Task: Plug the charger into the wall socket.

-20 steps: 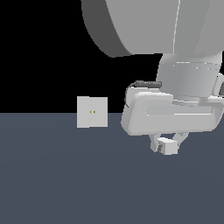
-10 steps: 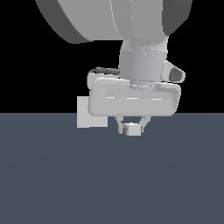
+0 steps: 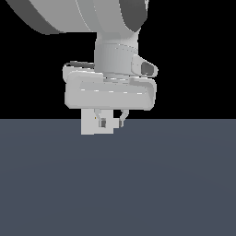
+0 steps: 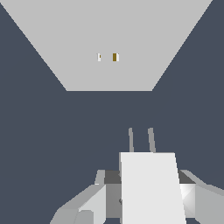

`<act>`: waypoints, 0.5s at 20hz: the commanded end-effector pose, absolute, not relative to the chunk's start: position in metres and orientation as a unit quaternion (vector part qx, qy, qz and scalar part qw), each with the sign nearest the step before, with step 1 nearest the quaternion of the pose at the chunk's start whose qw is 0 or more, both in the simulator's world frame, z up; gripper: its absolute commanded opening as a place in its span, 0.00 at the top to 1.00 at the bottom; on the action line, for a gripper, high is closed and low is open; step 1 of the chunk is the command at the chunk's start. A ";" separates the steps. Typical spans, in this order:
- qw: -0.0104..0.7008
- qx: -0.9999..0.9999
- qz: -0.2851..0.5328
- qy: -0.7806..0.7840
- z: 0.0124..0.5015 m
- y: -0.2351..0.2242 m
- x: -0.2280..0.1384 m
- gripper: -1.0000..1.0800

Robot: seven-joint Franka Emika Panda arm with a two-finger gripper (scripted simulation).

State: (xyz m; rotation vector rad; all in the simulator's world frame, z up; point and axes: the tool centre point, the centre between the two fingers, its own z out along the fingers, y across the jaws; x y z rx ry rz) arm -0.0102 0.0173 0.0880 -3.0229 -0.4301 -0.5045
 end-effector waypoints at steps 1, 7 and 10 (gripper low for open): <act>0.023 -0.977 -0.163 -0.139 0.093 0.028 -0.006 1.00; 0.023 -0.976 -0.162 -0.141 0.099 0.042 0.000 1.00; 0.023 -0.976 -0.162 -0.141 0.100 0.044 0.001 1.00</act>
